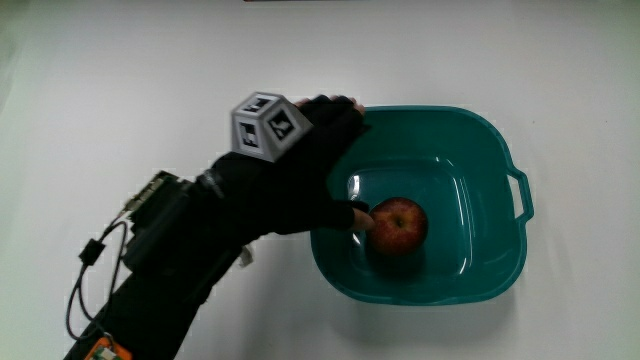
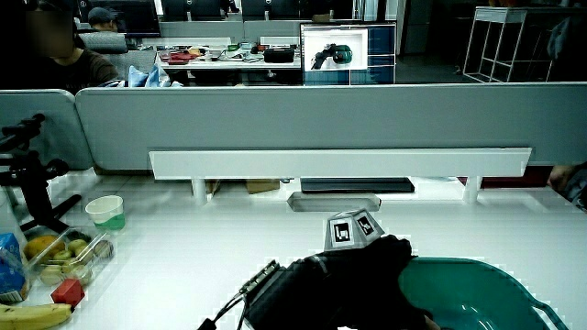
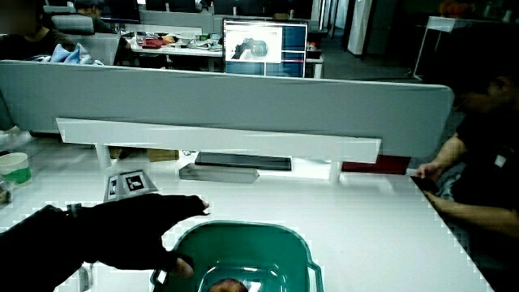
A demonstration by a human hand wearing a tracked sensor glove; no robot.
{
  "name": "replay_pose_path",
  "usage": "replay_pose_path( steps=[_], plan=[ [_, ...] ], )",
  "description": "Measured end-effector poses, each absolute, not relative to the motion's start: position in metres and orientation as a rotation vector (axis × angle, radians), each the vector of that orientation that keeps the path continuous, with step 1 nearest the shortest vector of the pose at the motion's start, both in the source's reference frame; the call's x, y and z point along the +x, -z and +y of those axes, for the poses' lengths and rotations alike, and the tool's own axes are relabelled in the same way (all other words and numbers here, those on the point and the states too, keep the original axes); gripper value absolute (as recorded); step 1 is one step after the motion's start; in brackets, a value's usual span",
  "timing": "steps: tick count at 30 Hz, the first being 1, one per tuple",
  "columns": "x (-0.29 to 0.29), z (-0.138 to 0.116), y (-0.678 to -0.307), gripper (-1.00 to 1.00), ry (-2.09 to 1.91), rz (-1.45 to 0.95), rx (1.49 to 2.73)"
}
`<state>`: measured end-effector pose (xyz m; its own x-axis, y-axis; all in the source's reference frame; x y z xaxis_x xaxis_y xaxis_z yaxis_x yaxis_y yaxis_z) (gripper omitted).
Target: Pick apple from plate
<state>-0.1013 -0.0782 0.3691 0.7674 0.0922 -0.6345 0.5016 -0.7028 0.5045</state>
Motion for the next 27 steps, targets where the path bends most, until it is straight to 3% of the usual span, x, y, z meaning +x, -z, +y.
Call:
replay_pose_path(
  steps=[11,14,18,21,27],
  plan=[
    [-0.074,-0.071,-0.383,0.00,0.772,0.523,2.184],
    [-0.065,-0.072,-0.414,0.00,0.858,0.683,2.161],
    [-0.047,-0.065,-0.420,0.00,0.778,0.698,2.147],
    [-0.036,-0.056,-0.401,0.00,0.655,0.620,2.149],
    [-0.022,-0.049,-0.406,0.00,0.626,0.641,2.125]
  ],
)
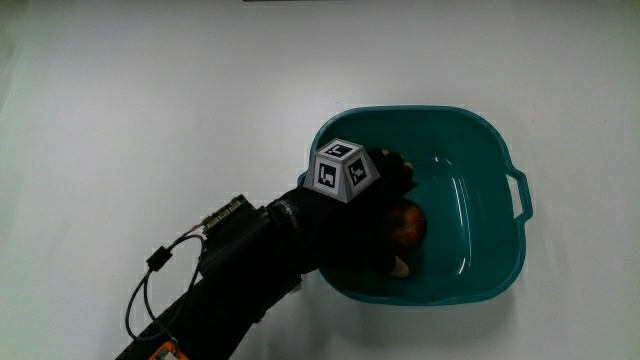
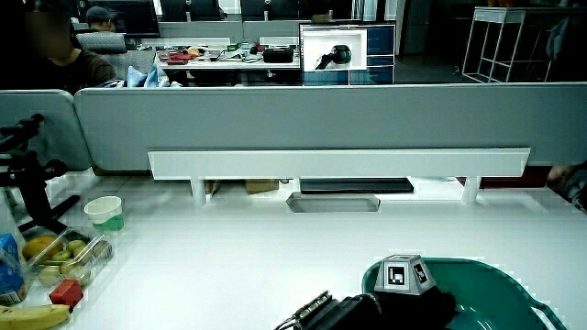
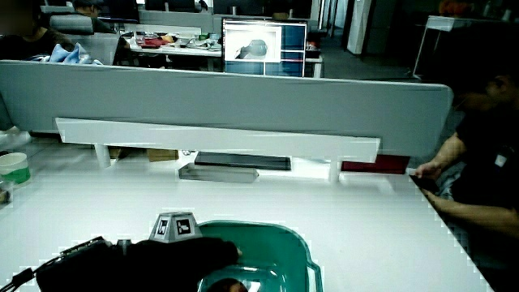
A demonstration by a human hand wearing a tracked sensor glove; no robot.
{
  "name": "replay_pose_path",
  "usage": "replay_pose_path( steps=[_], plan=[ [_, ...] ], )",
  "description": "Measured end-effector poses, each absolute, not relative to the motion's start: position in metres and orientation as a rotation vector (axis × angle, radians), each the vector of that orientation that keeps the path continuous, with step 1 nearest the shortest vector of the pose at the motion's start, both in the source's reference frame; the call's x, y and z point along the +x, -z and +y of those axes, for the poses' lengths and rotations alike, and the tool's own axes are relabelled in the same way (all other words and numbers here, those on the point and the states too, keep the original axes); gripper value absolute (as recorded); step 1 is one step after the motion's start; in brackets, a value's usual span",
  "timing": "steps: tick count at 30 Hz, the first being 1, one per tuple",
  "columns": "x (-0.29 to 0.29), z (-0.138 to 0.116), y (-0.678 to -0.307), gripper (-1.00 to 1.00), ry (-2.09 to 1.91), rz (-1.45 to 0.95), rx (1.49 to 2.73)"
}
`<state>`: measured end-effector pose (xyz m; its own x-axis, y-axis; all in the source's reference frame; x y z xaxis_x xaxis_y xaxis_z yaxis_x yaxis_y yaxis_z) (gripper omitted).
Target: Pick apple from plate
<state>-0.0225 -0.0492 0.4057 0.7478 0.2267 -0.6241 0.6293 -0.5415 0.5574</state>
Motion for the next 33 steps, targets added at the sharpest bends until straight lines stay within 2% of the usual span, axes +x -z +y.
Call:
replay_pose_path(
  steps=[15,33],
  plan=[
    [0.011,-0.031,-0.431,0.00,0.535,0.660,2.053],
    [0.030,-0.017,-0.443,0.00,0.457,0.693,2.097]
  ],
)
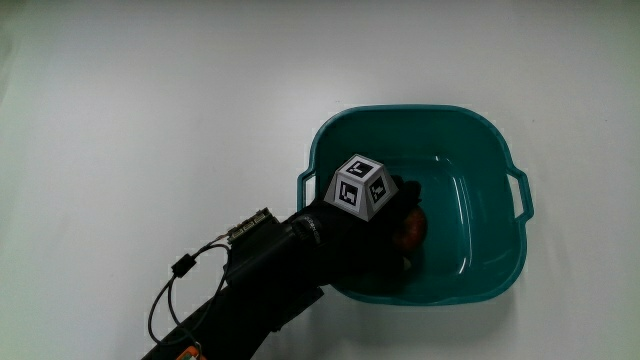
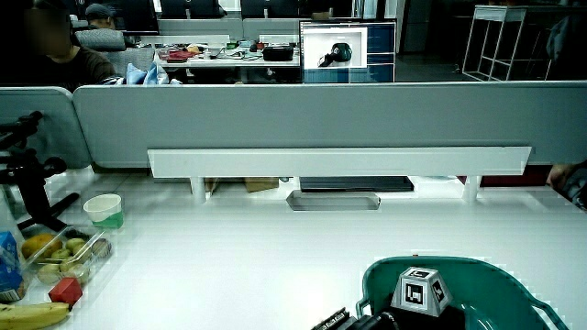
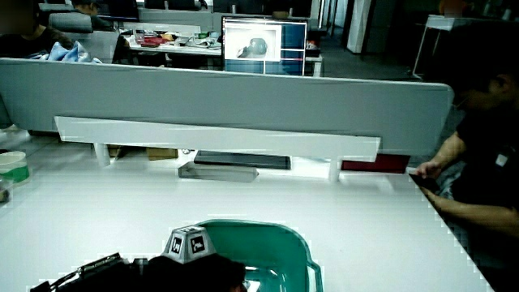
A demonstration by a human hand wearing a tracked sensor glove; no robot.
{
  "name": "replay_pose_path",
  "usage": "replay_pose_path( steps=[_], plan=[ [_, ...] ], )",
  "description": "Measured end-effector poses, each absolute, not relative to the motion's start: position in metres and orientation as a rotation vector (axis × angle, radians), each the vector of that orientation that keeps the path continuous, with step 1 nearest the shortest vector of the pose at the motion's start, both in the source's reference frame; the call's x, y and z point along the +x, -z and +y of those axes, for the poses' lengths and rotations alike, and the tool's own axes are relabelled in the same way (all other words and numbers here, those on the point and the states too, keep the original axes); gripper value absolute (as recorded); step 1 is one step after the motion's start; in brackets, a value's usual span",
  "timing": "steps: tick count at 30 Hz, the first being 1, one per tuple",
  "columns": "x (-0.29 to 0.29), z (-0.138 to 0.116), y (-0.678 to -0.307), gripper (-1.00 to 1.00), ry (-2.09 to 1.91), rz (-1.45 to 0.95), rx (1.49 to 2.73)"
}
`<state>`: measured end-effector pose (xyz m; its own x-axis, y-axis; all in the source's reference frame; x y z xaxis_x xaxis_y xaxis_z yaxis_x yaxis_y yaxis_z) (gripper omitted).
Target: Pick apple from plate
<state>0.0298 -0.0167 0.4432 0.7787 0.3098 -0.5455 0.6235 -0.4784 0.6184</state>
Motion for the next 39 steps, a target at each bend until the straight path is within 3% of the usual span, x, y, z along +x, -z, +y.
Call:
replay_pose_path(
  steps=[3,20,39],
  plan=[
    [0.031,-0.016,-0.445,0.00,0.449,0.697,2.114],
    [0.033,-0.013,-0.441,1.00,0.490,0.755,2.219],
    [0.024,-0.011,-0.410,1.00,0.583,0.859,2.295]
  ],
)
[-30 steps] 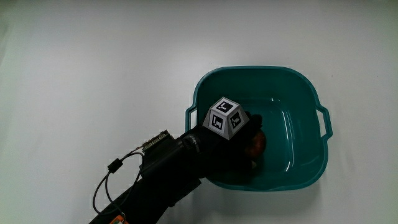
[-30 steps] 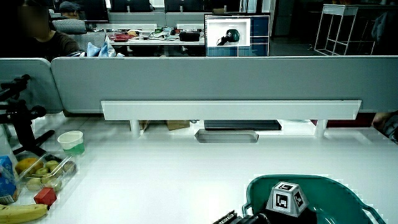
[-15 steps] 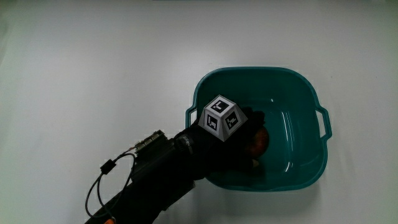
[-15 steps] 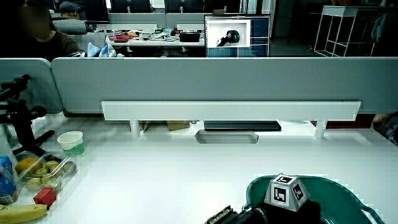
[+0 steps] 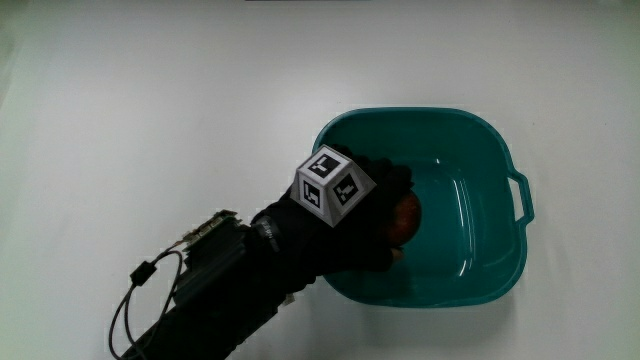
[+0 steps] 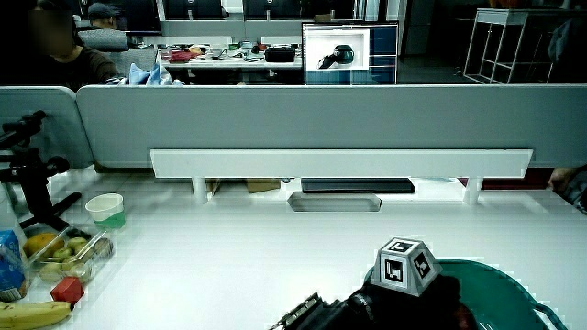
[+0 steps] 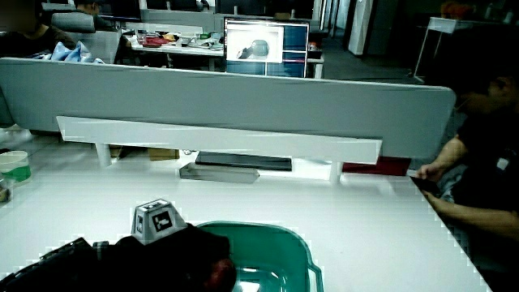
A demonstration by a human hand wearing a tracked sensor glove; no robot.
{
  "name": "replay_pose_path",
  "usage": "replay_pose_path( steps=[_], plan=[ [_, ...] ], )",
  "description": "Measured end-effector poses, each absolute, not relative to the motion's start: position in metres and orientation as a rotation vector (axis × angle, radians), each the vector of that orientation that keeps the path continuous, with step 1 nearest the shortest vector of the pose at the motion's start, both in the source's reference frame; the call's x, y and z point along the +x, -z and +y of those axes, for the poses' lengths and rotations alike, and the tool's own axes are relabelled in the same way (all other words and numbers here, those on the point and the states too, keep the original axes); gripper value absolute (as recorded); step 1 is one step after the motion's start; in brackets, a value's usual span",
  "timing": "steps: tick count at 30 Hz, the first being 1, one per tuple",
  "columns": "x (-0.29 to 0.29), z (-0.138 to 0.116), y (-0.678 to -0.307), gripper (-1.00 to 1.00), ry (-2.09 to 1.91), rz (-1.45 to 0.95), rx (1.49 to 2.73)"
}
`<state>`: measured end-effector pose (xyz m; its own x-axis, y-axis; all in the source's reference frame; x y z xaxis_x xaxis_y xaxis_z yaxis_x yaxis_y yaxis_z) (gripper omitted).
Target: Pick apple from plate
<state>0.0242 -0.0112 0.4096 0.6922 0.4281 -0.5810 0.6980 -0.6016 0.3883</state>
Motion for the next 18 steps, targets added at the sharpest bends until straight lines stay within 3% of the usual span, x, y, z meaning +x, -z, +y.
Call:
replay_pose_path(
  steps=[6,18],
  plan=[
    [0.018,-0.013,-0.386,1.00,0.575,0.877,2.322],
    [-0.010,-0.017,-0.375,1.00,0.644,0.954,2.408]
  ],
)
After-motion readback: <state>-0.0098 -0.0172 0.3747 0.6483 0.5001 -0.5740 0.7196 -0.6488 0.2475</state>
